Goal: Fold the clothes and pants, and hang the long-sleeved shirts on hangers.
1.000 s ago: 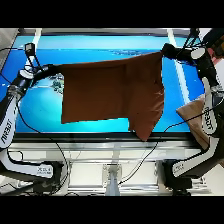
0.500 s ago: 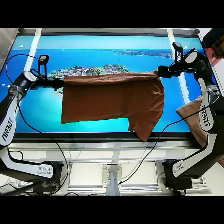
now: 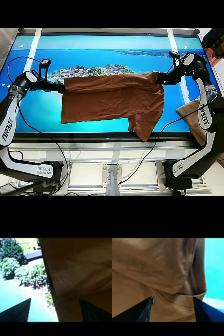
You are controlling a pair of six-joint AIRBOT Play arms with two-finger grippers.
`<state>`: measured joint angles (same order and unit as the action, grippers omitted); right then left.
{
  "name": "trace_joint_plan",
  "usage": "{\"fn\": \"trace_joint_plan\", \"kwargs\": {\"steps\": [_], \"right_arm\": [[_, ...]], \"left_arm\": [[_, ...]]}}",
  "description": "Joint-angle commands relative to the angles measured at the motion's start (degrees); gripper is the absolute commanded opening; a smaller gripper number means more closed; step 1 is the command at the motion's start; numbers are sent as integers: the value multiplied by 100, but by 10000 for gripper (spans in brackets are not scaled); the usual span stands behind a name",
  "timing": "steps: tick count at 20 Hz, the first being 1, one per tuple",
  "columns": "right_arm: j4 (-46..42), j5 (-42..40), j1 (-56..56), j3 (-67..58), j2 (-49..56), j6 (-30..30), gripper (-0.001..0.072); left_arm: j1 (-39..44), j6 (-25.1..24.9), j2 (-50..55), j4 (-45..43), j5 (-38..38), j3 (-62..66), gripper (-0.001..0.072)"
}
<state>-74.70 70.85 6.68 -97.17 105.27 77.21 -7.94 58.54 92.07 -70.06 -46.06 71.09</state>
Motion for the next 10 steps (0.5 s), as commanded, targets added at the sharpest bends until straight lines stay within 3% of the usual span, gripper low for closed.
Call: {"fn": "trace_joint_plan", "kwargs": {"steps": [1, 4, 5, 6, 8, 10], "right_arm": [[-20, 168, -4, -28, -37, 37, 561], [-168, 581, 61, -372, -109, 37, 537], [-214, 667, 96, -542, -190, 63, 537], [-229, 706, 151, -721, -284, 157, 537], [-245, 828, 225, -1126, -553, 181, 526], [-227, 800, 310, -1375, -981, 177, 267]], "left_arm": [[37, 68, -22, -17, -153, 15, 692], [13, 66, -286, -46, -306, 20, 688], [-9, 66, -479, -107, -304, 24, 644], [-22, 66, -706, -260, -308, 37, 522], [-37, 66, -1294, -654, -308, 101, 384], [-59, 66, -1965, -815, -350, 101, 23]]}}
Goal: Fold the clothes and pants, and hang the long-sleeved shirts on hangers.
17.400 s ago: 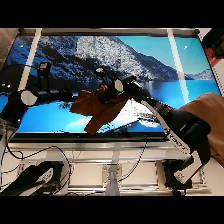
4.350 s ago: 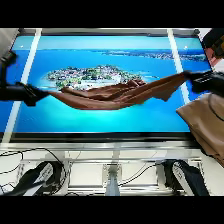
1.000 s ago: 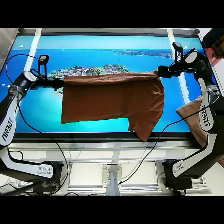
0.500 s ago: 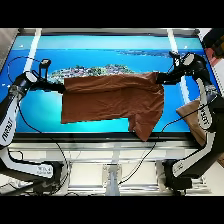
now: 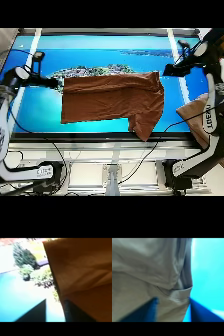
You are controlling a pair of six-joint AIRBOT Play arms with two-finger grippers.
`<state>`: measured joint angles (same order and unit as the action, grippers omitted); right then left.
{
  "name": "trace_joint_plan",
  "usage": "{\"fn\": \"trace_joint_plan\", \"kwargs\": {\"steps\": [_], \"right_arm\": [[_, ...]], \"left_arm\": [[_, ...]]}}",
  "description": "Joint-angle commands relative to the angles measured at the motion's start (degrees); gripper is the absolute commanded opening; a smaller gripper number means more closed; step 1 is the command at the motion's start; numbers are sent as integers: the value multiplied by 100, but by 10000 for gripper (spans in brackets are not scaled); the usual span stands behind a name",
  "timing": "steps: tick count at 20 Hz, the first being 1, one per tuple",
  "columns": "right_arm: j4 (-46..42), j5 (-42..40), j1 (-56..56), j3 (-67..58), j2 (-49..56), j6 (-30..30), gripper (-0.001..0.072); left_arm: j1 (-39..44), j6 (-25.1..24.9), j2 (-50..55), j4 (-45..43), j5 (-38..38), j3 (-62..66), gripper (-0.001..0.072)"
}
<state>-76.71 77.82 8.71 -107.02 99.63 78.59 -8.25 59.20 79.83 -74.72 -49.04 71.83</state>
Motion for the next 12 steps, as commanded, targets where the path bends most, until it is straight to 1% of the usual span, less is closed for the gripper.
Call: {"fn": "trace_joint_plan", "kwargs": {"steps": [1, 3, 4, 5, 6, 7, 9, 11, 12], "right_arm": [[-11, -24, 144, -417, -691, 39, 213], [-15, -144, 238, -415, -1340, 39, 145], [-28, -105, 282, -411, -1639, 37, 74], [-20, -46, 323, -411, -1950, 37, 18], [-11, -37, 387, -411, -2232, 37, 17], [-4, -83, 437, -411, -2463, 35, 17], [-9, -140, 450, -411, -2839, 15, 17], [42, -129, 450, -411, -3047, 15, 17], [39, -129, 450, -411, -3088, 15, 17]], "left_arm": [[-50, 0, -1123, -350, -48, 26, 16], [-127, 2, -1799, -348, -81, 24, 16], [-201, 42, -2061, -348, -219, 24, 16], [-323, 208, -2277, -350, -511, -4, 15], [-494, 348, -2422, -345, -883, -101, 15], [-678, 387, -2505, -319, -1222, -282, 15], [-1016, 341, -2555, -210, -1676, -962, 15], [-1276, 339, -2553, 157, -2133, -1856, 16], [-1370, 291, -2570, 470, -2201, -2319, 16]]}}
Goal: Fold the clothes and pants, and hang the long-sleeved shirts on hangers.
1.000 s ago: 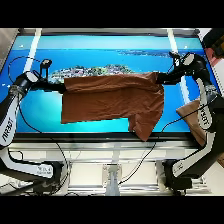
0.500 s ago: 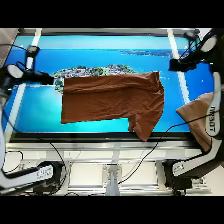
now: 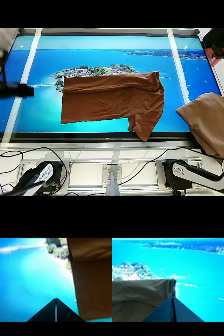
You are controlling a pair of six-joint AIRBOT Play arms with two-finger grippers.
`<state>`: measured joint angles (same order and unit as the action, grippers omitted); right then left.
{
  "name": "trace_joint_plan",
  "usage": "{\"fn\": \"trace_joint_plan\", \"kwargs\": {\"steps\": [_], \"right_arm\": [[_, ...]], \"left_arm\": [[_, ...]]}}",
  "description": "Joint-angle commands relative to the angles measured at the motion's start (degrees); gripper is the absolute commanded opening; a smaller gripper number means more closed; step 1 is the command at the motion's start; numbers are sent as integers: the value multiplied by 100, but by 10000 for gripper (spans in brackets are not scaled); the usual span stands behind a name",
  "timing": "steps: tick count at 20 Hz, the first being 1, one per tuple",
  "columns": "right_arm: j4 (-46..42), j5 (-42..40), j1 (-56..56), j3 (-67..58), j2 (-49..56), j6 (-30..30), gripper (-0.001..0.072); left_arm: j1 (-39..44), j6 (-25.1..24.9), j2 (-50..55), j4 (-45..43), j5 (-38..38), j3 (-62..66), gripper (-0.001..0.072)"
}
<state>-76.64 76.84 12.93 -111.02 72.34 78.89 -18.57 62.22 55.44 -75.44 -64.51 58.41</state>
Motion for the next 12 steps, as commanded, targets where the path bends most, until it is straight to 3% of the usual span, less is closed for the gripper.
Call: {"fn": "trace_joint_plan", "kwargs": {"steps": [1, 3, 4, 5, 6, 12], "right_arm": [[28, -37, 28, -11, -365, -17, 18], [35, -116, 28, -9, -295, -17, 17], [37, -166, 28, -9, -232, -17, 17], [37, -177, 28, -11, -173, -17, 17], [39, -166, 28, -9, -107, -13, 17], [188, -136, 24, 9, 195, -13, 18]], "left_arm": [[-407, -199, -173, 940, -643, -1456, 15], [-435, -437, -223, 1569, -284, -2232, 36], [-437, -435, -208, 1692, -57, -2524, 212], [-437, -422, -203, 1718, 96, -2743, 440], [-442, -304, -205, 1705, 249, -2918, 490], [-452, -175, 330, 1722, 560, -3104, 490]]}}
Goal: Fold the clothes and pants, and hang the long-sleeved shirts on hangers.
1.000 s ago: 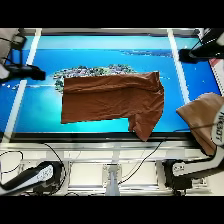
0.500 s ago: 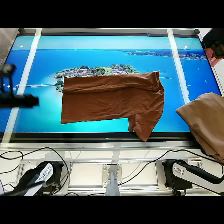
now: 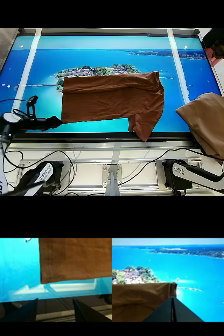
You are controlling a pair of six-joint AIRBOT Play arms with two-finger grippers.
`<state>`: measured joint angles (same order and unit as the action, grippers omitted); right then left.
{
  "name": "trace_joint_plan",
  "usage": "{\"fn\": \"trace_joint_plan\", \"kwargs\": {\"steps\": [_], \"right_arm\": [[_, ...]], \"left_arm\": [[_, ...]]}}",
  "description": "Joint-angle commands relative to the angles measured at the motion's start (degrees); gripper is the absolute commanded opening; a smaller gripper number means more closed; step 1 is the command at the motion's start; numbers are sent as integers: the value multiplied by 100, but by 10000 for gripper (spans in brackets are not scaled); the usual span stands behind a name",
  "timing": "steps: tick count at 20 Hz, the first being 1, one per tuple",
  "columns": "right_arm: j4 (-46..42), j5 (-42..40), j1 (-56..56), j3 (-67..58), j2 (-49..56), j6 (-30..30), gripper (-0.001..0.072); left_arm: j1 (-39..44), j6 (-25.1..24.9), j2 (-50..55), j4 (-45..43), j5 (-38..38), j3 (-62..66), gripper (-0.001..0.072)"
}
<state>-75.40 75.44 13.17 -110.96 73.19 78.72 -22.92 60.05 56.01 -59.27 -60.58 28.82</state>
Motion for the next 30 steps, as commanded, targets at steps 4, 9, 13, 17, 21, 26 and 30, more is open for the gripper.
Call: {"fn": "trace_joint_plan", "kwargs": {"steps": [4, 9, 13, 17, 21, 26, 30], "right_arm": [[63, 0, 0, 2, 109, 2, 18], [195, 20, 0, 2, 107, 2, 18], [68, 140, 0, 7, 111, -42, 18], [-450, 511, 7, 501, 109, -37, 17], [-461, 616, 4, 1622, 103, -195, 17], [-544, 654, 33, 3067, 98, -382, 16], [-337, 555, 444, 4470, -52, -382, 16]], "left_arm": [[-20, -295, 914, 481, 319, -144, 490], [-20, -542, 1158, 1495, 1220, -144, 462], [-20, -693, 1255, 1478, 1329, -144, 298], [-15, -807, 1279, 1478, 1456, -144, 228], [-15, -870, 1279, 1478, 1456, -144, 496], [-15, -1207, 1279, 1475, 1054, -144, 454], [-15, -1296, 1279, 1386, 780, -144, 447]]}}
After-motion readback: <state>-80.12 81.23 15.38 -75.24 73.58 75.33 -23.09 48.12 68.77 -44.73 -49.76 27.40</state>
